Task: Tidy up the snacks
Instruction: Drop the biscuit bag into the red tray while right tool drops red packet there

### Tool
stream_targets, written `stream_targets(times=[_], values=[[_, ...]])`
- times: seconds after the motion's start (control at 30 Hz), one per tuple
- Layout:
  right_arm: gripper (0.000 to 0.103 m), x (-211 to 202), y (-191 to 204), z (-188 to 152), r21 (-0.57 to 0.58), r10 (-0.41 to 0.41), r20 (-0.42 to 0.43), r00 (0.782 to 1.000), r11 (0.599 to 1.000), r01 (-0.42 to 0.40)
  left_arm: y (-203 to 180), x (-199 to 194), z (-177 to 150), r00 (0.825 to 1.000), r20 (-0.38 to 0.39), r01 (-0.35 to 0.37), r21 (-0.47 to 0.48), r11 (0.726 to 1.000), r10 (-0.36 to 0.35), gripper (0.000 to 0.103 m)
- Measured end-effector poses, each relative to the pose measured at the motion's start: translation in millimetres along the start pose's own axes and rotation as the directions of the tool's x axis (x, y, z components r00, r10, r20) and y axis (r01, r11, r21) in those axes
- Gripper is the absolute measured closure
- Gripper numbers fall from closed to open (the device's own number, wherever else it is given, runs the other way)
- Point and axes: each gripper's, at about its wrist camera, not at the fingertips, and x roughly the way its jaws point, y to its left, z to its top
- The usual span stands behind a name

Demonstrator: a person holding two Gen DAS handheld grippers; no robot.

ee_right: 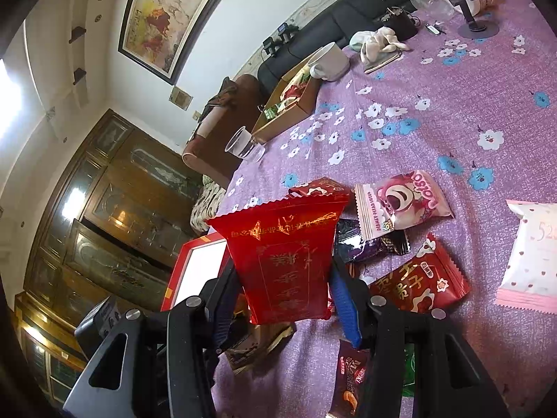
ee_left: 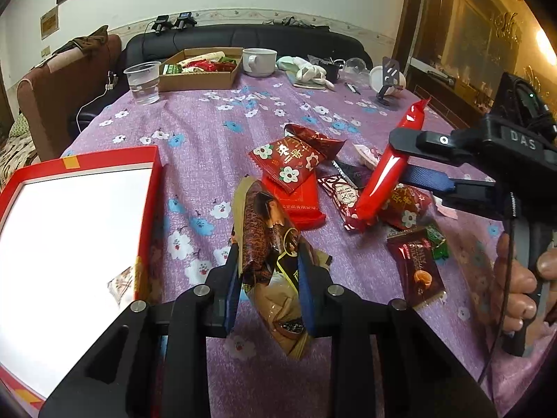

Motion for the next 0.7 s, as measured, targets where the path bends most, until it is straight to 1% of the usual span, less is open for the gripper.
stream_targets(times=[0.17,0.27,0.33,0.43,0.57,0.6,0.7], values=[[0.052,-1,6,-1,-0.031,0.013,0.013,1.000,0.999,-0.013,11,-21,-1,0.999,0.040,0.007,-0.026,1.000,-0.006,0.077],[0.052,0,12,-4,-0.060,0.020,0.018,1.000,0.998,-0.019,22,-41,-3,0.997,0.082,-0.011,-0.034,0.999,0.013,0.077],[0.052,1,15,-6,-0.069,0.028,0.014,1.000,0.997,-0.027,34,-58,-5,0.992,0.121,-0.038,-0.041,0.998,0.043,0.077],[0.052,8,21,-11,-0.069,0.024,-0.008,1.000,0.997,-0.025,57,-78,-9,0.983,0.152,-0.092,-0.063,0.994,0.100,0.077],[0.052,23,34,-20,-0.041,0.064,-0.055,0.996,0.997,-0.066,89,-94,-13,0.972,0.163,-0.155,-0.102,0.983,0.170,0.077],[0.052,28,41,-23,-0.045,0.076,-0.066,0.995,0.996,-0.079,98,-97,-16,0.967,0.165,-0.174,-0.116,0.978,0.192,0.077],[0.052,44,67,-33,-0.069,0.114,-0.102,0.988,0.990,-0.121,118,-99,-25,0.963,0.152,-0.201,-0.150,0.968,0.223,0.077]])
